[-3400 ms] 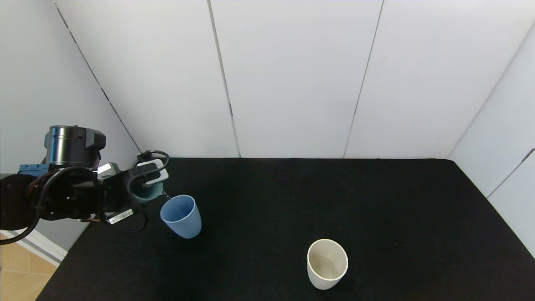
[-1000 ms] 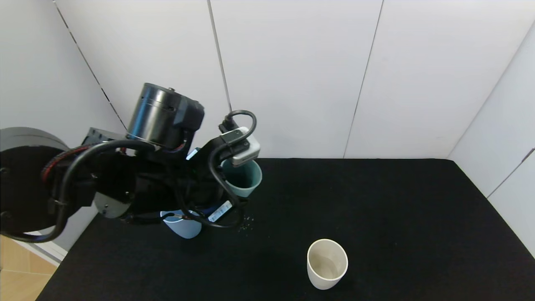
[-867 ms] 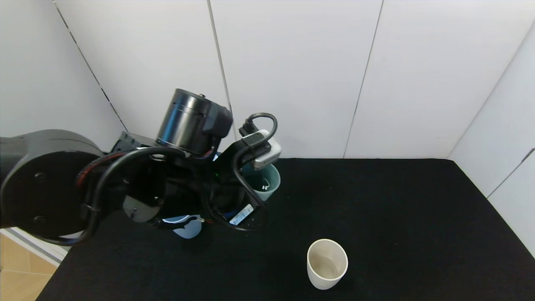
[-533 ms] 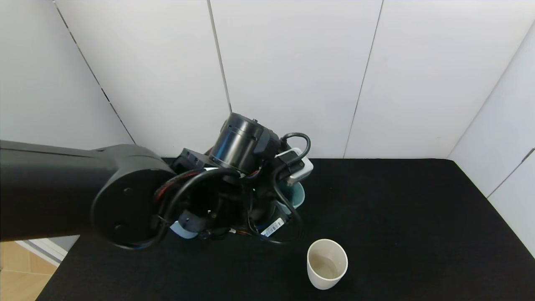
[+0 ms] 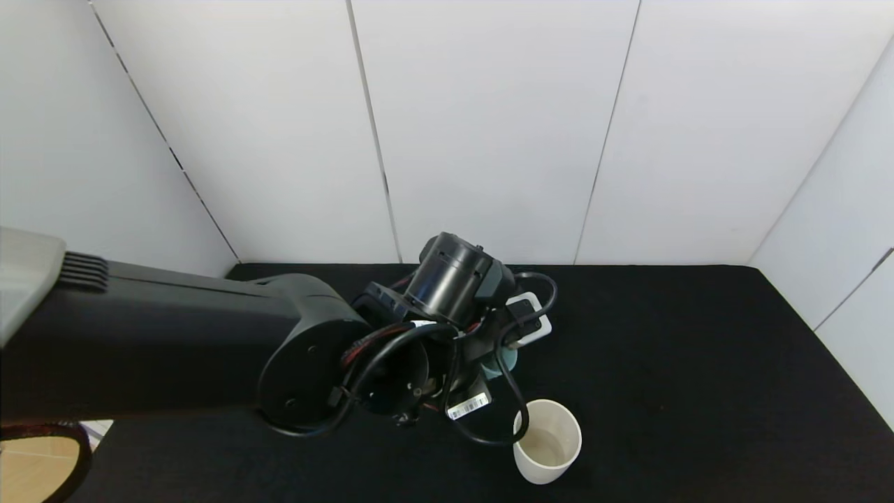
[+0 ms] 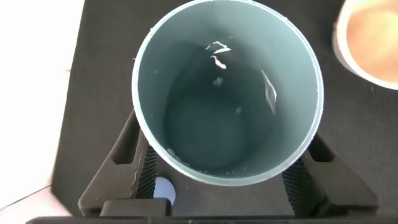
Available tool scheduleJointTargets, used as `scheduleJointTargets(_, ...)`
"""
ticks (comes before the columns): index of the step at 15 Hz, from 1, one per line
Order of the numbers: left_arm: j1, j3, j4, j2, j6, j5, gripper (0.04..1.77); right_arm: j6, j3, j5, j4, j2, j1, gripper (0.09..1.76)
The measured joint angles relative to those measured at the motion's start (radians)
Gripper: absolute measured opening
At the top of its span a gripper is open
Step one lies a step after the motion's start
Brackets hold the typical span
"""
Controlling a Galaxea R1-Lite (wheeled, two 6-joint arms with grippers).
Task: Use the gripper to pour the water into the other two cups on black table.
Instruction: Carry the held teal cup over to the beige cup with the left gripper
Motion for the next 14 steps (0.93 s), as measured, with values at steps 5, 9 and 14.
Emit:
scheduleJointTargets(5, -0.070, 0.019, 0.005, 0.001, 0.049, 0.081, 1.14, 0.000, 0.000, 0.000, 0.000, 0.000, 0.000, 1.71)
scheduleJointTargets(9, -0.095, 0.034, 0.006, 0.001, 0.054, 0.113, 1.14, 0.000, 0.000, 0.000, 0.000, 0.000, 0.000, 1.71)
scheduleJointTargets(14, -0.119, 0.053, 0.006, 0.004, 0.073, 0.169, 1.14, 0.000, 0.000, 0.000, 0.000, 0.000, 0.000, 1.71)
